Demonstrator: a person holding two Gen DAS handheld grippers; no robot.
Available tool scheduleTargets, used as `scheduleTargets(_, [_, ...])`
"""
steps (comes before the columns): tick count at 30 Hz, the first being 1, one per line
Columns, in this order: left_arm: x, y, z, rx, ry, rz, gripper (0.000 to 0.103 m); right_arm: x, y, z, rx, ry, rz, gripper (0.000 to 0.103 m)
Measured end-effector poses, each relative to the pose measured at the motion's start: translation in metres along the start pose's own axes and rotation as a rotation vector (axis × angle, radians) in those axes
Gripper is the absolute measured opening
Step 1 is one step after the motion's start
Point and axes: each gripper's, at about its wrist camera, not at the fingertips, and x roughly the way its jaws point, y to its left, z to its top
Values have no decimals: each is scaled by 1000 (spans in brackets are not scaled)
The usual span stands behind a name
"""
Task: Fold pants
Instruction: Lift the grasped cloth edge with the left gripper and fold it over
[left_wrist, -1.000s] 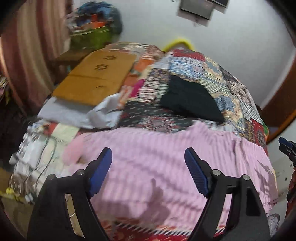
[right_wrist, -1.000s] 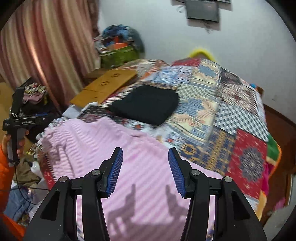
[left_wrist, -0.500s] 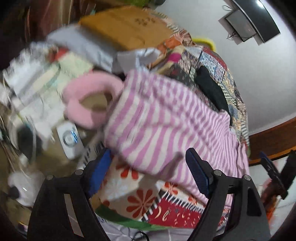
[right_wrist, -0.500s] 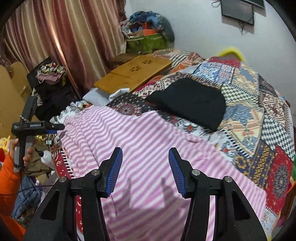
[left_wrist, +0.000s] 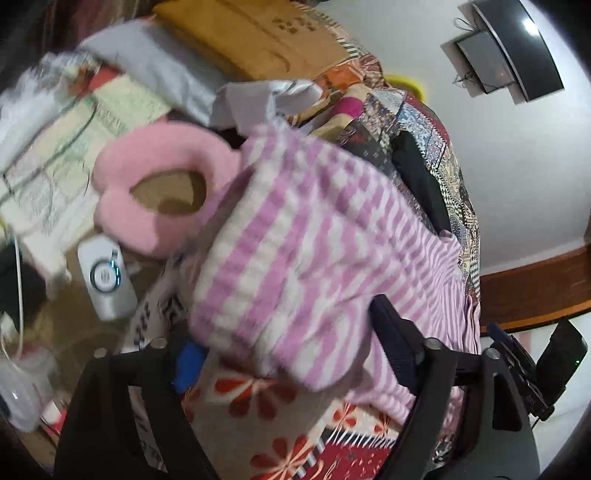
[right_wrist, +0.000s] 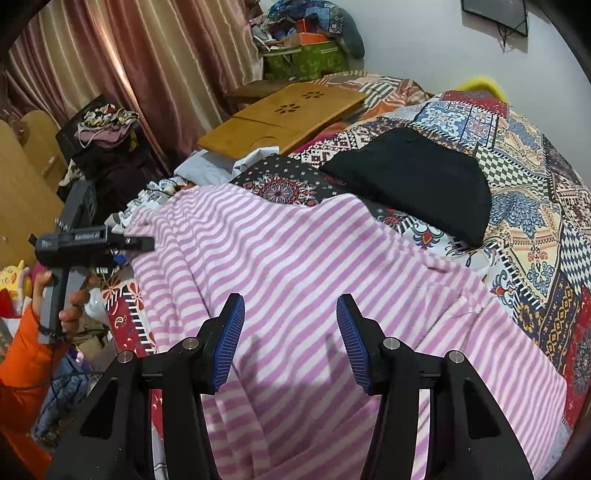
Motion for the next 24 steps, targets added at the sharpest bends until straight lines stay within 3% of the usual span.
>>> scheduleTargets(6, [-13, -21, 12, 87, -83, 84, 45, 6, 3, 0, 3, 13, -4, 48])
scheduleTargets(15, [-32, -50, 6, 197, -177, 132, 38, 21, 13, -4, 1, 58, 40, 48])
scheduleTargets(24, [-55, -84, -1, 288, -252, 120, 37, 72, 42, -21, -36, 235, 125, 48])
